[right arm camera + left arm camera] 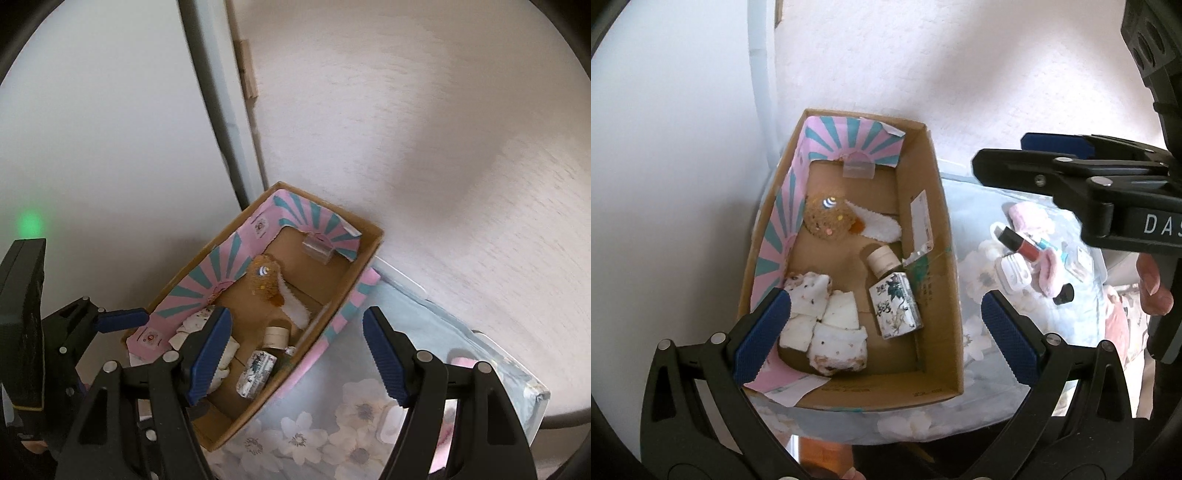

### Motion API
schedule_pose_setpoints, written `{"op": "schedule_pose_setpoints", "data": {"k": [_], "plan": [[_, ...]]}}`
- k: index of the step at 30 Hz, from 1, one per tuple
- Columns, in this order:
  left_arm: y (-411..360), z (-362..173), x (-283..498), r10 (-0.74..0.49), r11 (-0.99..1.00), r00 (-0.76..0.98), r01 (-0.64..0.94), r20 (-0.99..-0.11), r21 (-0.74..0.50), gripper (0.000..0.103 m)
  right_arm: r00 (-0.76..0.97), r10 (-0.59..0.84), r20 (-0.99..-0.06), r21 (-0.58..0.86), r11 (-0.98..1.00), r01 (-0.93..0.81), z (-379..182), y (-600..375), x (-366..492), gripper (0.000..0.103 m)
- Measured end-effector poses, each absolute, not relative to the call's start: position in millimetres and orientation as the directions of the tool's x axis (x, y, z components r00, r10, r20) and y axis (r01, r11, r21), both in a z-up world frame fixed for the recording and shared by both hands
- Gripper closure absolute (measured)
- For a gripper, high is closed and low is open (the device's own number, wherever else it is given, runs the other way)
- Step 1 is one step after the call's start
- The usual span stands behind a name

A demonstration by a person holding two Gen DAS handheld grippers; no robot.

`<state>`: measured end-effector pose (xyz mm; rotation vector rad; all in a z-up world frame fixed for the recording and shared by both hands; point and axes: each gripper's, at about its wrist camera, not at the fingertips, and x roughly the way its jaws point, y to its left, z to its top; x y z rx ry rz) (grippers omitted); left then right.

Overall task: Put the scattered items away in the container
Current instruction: 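Carry both items into the striped box and open both tools, then move both tools back over the tray toward the remaining items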

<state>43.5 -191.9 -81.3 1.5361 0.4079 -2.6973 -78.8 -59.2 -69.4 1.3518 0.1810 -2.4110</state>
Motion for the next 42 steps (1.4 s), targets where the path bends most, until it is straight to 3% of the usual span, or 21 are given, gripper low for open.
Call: {"op": "schedule_pose_setpoints", "data": {"k": [22, 31, 38, 42], "plan": [[-116, -63, 20, 0.145, -0.984, -0.515, 0.016, -0.845, -0.179, 0.0, -0.591, -0.151, -0.792, 0.087, -0.987, 0.137, -45, 67, -21, 0.033], [-68, -45, -9, 0.18, -0.983, -0.526, -0.059, -0.831, -0.176, 0.0, -0.65, -0.029, -0.759, 0.071, -0.997, -0.038, -19, 168, 26, 0.033], [-20, -62, -40, 0.215, -0.976, -0.478, -0.13, -0.852, -0.173, 0.0, -0.622, 0.017, -0.782, 0.099, -0.983, -0.152, -47, 248, 56, 0.033], [4, -86, -53, 0.227, -0.971, -0.438, -0.175, -0.87, -0.165, 0.0, -0.597, -0.026, -0.802, 0.116, -0.987, -0.112, -81, 276, 66, 0.033]]}}
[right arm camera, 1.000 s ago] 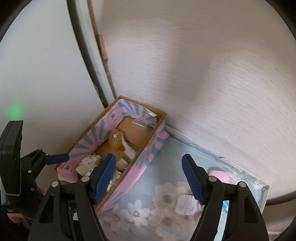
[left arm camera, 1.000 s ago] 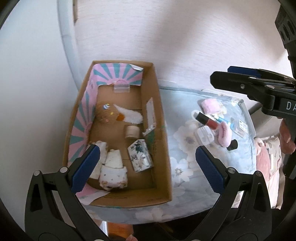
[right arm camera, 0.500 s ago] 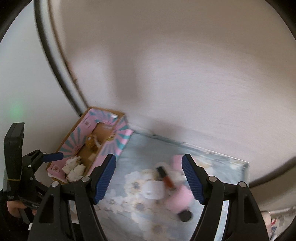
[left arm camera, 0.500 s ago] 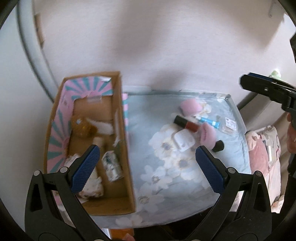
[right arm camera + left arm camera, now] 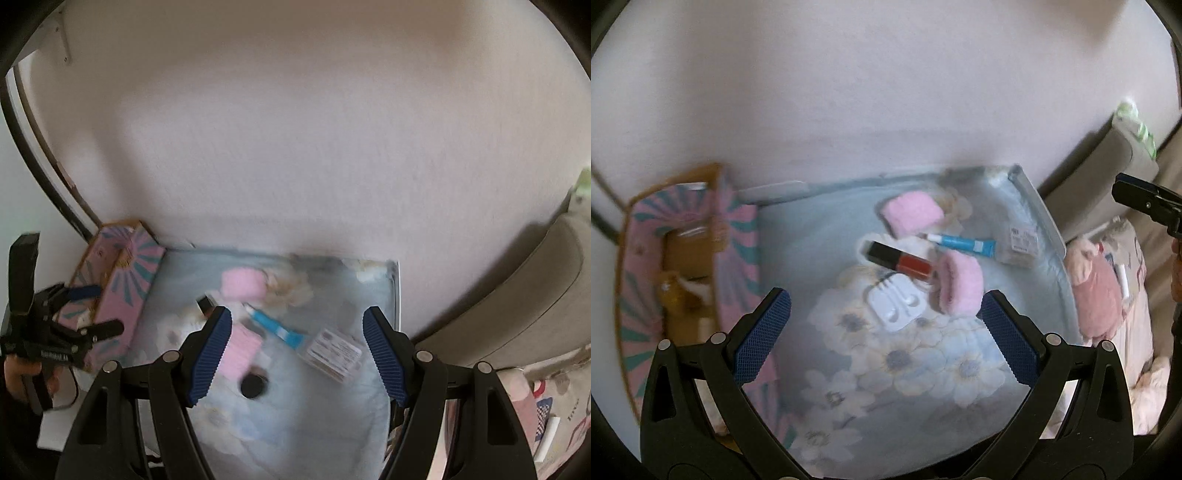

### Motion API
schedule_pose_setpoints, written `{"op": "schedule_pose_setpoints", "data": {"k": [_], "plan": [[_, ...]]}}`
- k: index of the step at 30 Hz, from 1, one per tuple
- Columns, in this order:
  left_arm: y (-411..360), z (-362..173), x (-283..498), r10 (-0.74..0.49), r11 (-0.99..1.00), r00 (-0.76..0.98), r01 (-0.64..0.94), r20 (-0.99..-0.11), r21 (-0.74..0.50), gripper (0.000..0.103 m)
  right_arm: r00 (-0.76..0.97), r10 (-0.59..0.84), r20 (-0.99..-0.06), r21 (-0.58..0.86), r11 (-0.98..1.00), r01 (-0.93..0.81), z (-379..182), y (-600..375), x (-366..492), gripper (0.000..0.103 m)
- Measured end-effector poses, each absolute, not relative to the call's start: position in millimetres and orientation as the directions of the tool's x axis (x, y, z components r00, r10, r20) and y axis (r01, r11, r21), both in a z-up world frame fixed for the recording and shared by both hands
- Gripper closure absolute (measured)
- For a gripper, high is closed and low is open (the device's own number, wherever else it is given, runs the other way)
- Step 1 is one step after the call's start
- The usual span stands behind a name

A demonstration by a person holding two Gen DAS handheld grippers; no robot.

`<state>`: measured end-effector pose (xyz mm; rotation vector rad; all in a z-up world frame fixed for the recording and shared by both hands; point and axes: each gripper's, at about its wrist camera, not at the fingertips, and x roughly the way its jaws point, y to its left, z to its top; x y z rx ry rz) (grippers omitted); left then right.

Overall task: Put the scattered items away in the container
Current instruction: 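Move both tools back over the tray toward the remaining items, then grasp the clear toothbrush box with the right tool while the left tool grasps the white earphone case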

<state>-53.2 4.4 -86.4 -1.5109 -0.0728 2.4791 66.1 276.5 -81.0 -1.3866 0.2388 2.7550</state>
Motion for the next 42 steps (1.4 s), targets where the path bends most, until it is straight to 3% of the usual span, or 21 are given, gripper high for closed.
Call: {"op": "schedule_pose_setpoints", "data": {"k": [13, 17, 22, 28, 30, 31, 34, 42], "plan": [[61, -190, -65, 0.081, -0.815, -0.345, -0.563, -0.935, 0.137, 0.0, -0.442, -0.15, -0.885, 0.012, -0.954, 0.3, -194, 286, 44, 0.033], [65, -209, -72, 0.073, -0.777, -0.312, -0.613, -0.947, 0.142, 0.001, -0.419, -0.121, -0.9, -0.055, -0.921, 0.385, -217, 286, 36, 0.033], [62, -220, -78, 0.108, -0.771, -0.266, -0.631, -0.958, 0.088, 0.003, -0.385, -0.147, -0.911, -0.041, -0.897, 0.441, -233, 292, 28, 0.033], [57, -219, -79, 0.163, -0.769, -0.239, -0.638, -0.957, 0.029, 0.012, -0.354, -0.151, -0.923, -0.026, -0.894, 0.448, -249, 293, 20, 0.033], [55, -216, -78, 0.198, -0.765, -0.228, -0.644, -0.953, -0.005, 0.033, -0.346, -0.162, -0.924, -0.014, -0.89, 0.456, -251, 294, 18, 0.034], [53, -214, -78, 0.211, -0.766, -0.228, -0.643, -0.951, -0.016, 0.036, -0.343, -0.164, -0.925, -0.013, -0.888, 0.459, -252, 294, 18, 0.036], [49, -212, -74, 0.213, -0.764, -0.233, -0.646, -0.949, -0.013, 0.037, -0.33, -0.181, -0.927, 0.006, -0.884, 0.468, -251, 296, 15, 0.045], [37, -200, -68, 0.192, -0.797, -0.229, -0.603, -0.954, -0.016, 0.039, -0.344, -0.18, -0.922, 0.006, -0.894, 0.449, -236, 301, 21, 0.047]]}}
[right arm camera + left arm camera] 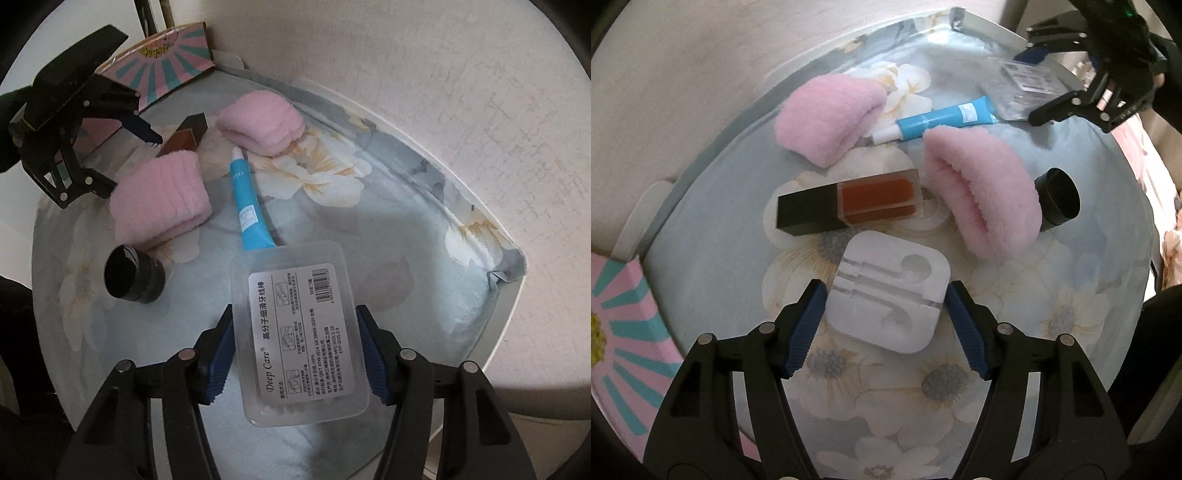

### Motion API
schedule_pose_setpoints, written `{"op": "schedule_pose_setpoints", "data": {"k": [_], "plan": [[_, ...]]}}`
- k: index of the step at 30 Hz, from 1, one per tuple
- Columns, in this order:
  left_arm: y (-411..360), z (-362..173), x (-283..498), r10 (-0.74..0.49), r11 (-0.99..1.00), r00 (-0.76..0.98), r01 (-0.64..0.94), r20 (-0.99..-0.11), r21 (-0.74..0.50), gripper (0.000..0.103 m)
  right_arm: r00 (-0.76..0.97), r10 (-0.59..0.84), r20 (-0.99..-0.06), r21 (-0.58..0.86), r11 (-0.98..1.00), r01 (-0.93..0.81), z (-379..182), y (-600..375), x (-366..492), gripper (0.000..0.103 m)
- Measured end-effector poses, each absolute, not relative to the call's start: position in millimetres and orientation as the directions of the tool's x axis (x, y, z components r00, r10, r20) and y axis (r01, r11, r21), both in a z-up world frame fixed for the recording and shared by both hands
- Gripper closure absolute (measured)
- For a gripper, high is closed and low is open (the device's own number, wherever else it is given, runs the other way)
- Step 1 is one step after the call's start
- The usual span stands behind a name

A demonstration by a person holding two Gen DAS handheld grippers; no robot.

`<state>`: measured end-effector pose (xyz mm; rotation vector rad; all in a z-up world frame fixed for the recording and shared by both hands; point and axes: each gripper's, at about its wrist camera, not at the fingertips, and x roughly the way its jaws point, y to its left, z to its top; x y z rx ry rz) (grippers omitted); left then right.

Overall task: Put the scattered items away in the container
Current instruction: 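Grasp the clear toothbrush box with the right tool while the left tool grasps the white earphone case, then carry both items over the striped box and open both tools to drop them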

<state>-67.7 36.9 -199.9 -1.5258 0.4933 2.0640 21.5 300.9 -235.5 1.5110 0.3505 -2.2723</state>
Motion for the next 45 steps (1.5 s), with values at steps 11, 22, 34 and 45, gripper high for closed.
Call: {"op": "schedule_pose_setpoints", "data": {"k": [11, 22, 34, 45], "plan": [[19, -134, -25, 0.261, -0.86, -0.292, -0.503, -0.92, -0.085, 0.039, -0.385, -0.171, -0.907, 0.021, -0.931, 0.365, -185, 293, 44, 0.047], [-15, -68, 6, 0.242, -0.915, -0.38, -0.397, -0.893, -0.079, 0.039, -0.433, -0.168, -0.886, 0.02, -0.945, 0.327, -122, 256, 31, 0.047], [-86, -40, 14, 0.181, -0.962, -0.465, -0.266, -0.867, -0.059, 0.039, -0.508, -0.182, -0.842, 0.002, -0.942, 0.336, -66, 181, -16, 0.047], [-173, -32, 29, 0.08, -0.996, -0.511, -0.064, -0.856, -0.054, 0.039, -0.489, -0.282, -0.826, 0.023, -0.883, 0.47, -37, 70, -71, 0.047]]}}
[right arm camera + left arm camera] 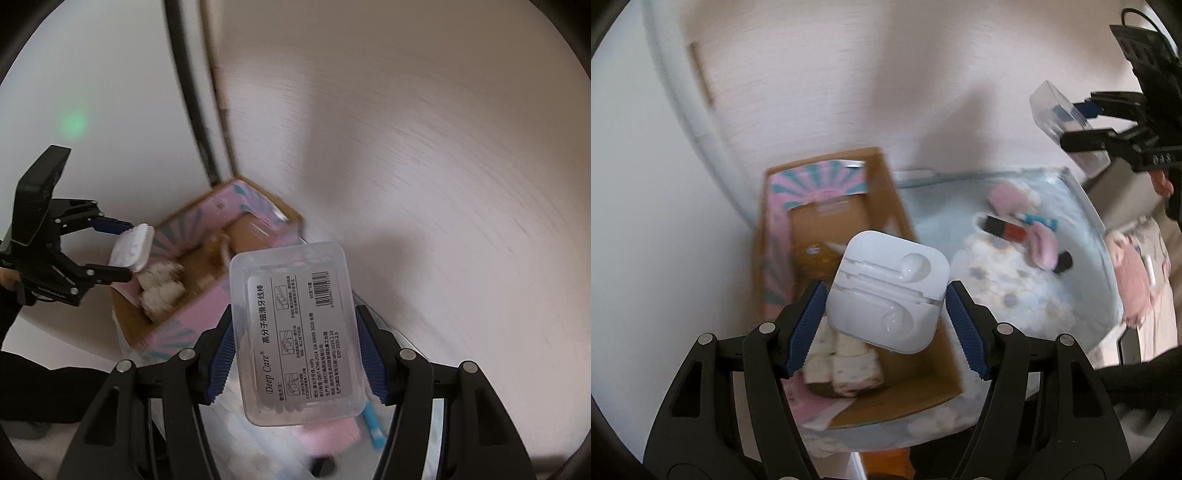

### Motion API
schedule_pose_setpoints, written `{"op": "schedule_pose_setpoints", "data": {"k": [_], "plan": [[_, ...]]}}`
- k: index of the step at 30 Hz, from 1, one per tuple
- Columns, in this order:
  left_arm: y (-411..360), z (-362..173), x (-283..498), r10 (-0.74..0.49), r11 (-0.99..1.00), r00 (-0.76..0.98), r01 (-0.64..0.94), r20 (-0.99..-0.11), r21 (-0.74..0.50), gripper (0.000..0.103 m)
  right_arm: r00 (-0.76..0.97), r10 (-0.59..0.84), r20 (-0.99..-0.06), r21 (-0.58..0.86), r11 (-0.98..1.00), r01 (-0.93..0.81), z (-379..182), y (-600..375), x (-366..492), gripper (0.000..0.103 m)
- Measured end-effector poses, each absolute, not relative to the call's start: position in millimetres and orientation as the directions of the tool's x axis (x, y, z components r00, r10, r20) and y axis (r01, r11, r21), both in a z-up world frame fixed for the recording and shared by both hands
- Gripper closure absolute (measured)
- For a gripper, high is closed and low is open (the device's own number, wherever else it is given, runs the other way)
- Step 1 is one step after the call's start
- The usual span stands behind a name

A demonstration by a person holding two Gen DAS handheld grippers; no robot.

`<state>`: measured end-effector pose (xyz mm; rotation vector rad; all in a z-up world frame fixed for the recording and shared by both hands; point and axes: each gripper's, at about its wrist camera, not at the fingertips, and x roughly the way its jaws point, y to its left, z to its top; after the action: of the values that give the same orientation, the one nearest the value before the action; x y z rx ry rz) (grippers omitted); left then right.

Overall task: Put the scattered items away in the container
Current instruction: 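Carry both items over the striped box and open both tools to drop them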

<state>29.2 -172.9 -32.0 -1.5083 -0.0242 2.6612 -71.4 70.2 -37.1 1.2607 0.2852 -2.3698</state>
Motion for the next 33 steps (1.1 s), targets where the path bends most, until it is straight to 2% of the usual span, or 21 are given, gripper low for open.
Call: {"op": "schedule_pose_setpoints", "data": {"k": [5, 15, 23, 33], "plan": [[-205, -37, 36, 0.039, -0.999, -0.502, 0.005, -0.864, -0.048, 0.039, -0.445, -0.336, -0.83, 0.05, -0.84, 0.54, -42, 10, -100, 0.047], [-227, -80, 43, 0.054, -0.995, -0.432, 0.05, -0.9, -0.083, 0.039, -0.33, -0.382, -0.863, 0.116, -0.785, 0.608, -84, -82, -146, 0.047], [-229, -111, 41, 0.076, -0.993, -0.383, 0.05, -0.92, -0.103, 0.039, -0.273, -0.369, -0.889, 0.138, -0.783, 0.607, -115, -103, -156, 0.047], [-233, -119, 33, 0.112, -0.991, -0.371, 0.027, -0.922, -0.131, 0.038, -0.262, -0.345, -0.901, 0.139, -0.804, 0.578, -125, -105, -167, 0.046]]}}
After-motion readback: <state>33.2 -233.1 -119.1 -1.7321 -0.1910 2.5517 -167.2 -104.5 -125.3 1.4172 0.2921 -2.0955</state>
